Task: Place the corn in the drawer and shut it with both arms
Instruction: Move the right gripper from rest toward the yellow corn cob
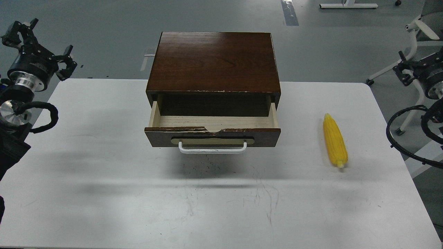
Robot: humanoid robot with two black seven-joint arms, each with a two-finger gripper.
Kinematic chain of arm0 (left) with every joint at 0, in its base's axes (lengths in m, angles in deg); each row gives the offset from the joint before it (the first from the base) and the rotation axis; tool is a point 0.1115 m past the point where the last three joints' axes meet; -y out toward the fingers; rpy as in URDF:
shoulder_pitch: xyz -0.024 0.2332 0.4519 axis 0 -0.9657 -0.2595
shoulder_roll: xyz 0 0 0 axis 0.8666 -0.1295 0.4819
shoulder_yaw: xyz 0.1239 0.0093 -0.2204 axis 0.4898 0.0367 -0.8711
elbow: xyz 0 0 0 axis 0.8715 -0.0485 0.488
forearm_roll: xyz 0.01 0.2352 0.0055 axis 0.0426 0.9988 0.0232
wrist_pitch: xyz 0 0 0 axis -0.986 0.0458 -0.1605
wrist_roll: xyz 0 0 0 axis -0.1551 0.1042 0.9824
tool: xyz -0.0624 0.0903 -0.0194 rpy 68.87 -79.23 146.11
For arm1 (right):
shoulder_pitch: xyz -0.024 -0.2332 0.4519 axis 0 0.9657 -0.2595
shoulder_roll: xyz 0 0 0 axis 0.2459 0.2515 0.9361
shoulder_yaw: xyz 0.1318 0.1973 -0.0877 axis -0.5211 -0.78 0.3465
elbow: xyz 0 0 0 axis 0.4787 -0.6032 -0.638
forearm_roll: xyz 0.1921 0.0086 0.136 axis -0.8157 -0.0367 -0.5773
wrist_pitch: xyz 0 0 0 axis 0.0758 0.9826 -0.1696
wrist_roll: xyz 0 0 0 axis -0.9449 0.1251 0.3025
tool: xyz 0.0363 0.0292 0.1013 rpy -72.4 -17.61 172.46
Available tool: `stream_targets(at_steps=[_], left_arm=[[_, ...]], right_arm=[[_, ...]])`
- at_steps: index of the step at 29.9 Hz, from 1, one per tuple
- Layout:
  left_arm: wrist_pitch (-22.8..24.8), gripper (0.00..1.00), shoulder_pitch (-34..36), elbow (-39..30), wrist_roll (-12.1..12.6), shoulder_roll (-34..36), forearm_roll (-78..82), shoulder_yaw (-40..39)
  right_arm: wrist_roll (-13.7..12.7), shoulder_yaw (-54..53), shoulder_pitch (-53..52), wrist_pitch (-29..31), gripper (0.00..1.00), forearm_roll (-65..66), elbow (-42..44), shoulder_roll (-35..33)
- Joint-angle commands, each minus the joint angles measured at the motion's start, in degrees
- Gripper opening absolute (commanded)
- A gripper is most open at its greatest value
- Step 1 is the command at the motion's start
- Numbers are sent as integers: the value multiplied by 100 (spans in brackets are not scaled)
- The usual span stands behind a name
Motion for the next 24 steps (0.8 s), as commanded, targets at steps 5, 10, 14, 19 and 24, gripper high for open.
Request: stream_targets(at_steps=[5, 10, 14, 19, 24], left_arm=[[0, 98, 0, 2, 10, -33, -4, 37], [0, 98, -35, 239, -42, -32, -74, -33], [0, 98, -70, 486, -227, -85, -83, -34], [0, 98, -167, 460, -244, -156, -39, -25], [0, 98, -193, 459, -218, -147, -4, 46]], right_arm=[[0, 22, 37, 0, 100, -6, 2, 2], [-79, 558, -42, 0, 100, 109, -7, -138], [-79, 936, -304, 0, 100, 161, -59, -936], [-79, 1558, -883, 0, 100, 502, -77, -1140], [-9, 2456, -1553, 0, 100, 1382, -77, -1254]])
